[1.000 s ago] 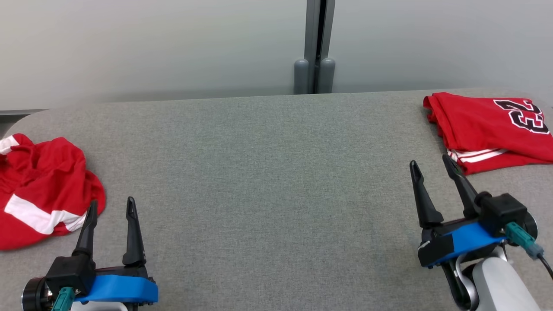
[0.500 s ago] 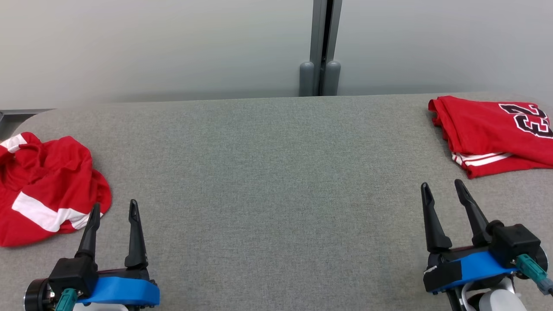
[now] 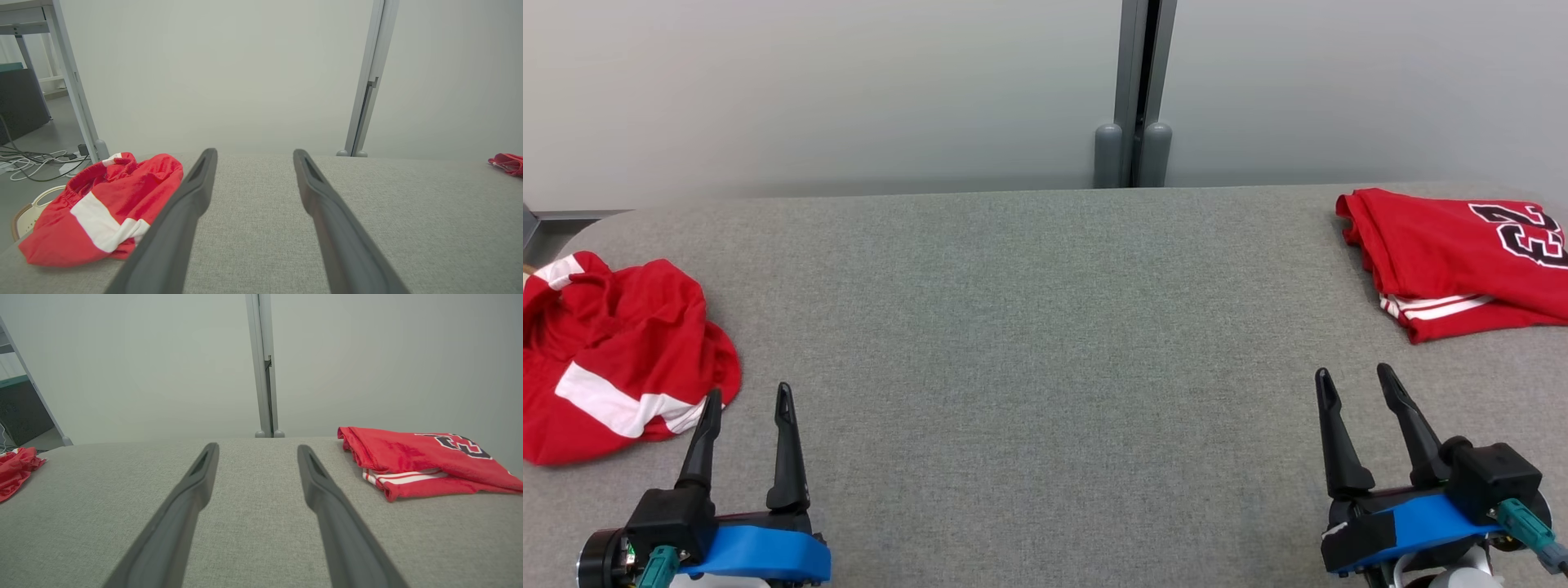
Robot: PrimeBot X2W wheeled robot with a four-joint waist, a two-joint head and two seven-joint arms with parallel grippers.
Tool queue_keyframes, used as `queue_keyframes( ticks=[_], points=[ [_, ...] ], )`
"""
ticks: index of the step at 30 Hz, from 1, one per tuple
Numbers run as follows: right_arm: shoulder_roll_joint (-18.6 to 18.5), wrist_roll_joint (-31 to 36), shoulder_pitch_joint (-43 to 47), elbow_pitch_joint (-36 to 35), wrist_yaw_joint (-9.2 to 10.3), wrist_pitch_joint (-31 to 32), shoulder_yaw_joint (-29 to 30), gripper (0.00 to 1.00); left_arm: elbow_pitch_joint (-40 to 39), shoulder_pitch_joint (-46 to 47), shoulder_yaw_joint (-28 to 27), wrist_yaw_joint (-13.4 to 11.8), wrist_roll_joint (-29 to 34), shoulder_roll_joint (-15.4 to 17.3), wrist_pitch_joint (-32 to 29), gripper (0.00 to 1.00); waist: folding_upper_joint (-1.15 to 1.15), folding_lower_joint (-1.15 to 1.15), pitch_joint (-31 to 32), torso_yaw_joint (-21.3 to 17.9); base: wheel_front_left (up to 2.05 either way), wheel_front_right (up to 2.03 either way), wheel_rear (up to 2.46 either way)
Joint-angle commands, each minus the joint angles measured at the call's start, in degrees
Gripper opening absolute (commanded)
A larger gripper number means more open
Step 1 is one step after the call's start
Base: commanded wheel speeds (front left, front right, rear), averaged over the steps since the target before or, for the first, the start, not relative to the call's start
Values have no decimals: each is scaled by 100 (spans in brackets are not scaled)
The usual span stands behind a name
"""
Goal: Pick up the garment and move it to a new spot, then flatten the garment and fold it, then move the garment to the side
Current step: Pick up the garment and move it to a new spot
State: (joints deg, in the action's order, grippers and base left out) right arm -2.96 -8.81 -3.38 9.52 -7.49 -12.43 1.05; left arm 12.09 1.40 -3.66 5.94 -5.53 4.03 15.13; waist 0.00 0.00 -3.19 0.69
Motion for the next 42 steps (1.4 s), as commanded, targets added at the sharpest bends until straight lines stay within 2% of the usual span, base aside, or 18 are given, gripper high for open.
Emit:
queue_keyframes(
  ticks=[1, 13, 22, 30, 42],
  points=[
    [9, -22, 43, 8, -1, -4, 2, 100, 2, -20, -7, -22, 15, 31, 1, 100, 0, 0, 2, -2, 0, 0, 0],
    [10, -32, 62, 12, -1, 9, -4, 100, -12, -44, 4, -37, 6, 41, 1, 100, 0, 0, -1, 22, 0, 0, 0],
    [9, -32, 55, 23, -1, 9, 22, 100, -21, -20, -51, -82, -35, 69, 1, 100, 0, 0, -19, 200, 0, 0, 0],
    [7, 26, 30, 19, -1, 43, 22, 100, -24, -14, -96, -139, -39, 113, 1, 100, 0, 0, -72, 590, 0, 0, 0],
    [7, 146, -60, -2, -1, 114, 36, 100, -50, 18, -153, -225, -83, 139, 1, 100, 0, 0, -183, 1454, 0, 0, 0]
  ],
)
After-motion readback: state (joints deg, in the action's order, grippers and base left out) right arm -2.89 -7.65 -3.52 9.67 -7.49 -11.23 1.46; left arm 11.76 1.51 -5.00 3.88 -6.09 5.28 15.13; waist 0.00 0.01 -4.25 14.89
